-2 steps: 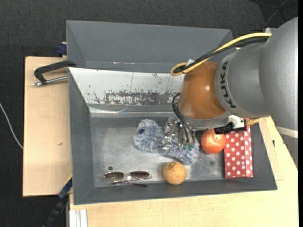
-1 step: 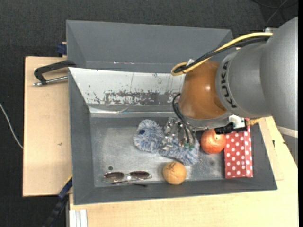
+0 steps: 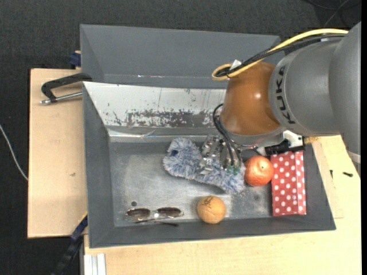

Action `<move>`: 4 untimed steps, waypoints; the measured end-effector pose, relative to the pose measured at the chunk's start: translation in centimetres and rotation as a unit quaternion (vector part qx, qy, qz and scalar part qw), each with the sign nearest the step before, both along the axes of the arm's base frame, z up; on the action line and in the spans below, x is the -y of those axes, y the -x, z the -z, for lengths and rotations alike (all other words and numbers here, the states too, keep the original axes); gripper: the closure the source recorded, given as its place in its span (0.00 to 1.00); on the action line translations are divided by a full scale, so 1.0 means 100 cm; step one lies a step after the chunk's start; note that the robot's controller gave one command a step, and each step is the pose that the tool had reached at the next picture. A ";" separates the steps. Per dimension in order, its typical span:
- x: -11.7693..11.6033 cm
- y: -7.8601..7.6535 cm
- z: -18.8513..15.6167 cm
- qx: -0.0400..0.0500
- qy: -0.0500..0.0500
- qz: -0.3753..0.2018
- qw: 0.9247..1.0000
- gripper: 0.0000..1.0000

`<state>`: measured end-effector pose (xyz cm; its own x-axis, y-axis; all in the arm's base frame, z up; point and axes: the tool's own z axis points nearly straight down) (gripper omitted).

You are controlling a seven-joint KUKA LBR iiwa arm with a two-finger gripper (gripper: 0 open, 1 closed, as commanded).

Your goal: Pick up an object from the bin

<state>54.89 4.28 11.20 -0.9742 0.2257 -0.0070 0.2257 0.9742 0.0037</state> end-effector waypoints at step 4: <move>0.000 0.001 -0.043 -0.003 0.000 0.000 1.000 1.00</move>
Offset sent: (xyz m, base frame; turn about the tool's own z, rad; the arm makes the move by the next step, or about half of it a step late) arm 0.0000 0.0002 0.0668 0.0000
